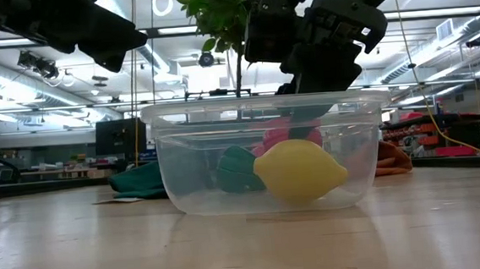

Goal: Pick and placing Produce into tupperware
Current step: Put the tomato into the transparent bin, then put the cabbage into the transparent bin

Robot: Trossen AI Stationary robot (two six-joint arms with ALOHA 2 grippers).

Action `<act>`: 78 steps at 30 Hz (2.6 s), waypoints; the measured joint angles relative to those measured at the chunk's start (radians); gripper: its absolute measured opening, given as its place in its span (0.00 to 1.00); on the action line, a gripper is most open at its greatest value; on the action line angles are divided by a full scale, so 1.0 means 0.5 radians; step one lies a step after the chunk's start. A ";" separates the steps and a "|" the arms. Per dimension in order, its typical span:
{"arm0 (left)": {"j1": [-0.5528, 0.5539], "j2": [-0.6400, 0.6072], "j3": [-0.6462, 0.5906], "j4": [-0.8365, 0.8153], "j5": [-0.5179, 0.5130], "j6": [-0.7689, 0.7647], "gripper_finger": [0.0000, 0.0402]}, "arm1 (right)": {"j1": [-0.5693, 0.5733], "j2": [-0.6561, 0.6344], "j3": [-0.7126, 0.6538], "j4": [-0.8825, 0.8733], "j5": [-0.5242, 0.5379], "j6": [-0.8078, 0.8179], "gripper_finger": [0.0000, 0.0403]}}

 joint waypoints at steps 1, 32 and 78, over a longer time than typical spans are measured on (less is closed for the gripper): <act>0.000 0.000 0.000 0.000 0.000 0.000 0.28 | 0.000 0.000 0.000 0.000 -0.005 0.000 0.59; 0.000 0.000 -0.001 -0.032 0.000 -0.004 0.28 | 0.001 0.000 0.354 -0.404 0.104 -0.196 0.64; 0.057 0.000 -0.001 -0.088 -0.076 -0.049 0.28 | -0.049 -1.331 -1.320 0.410 1.087 0.219 0.58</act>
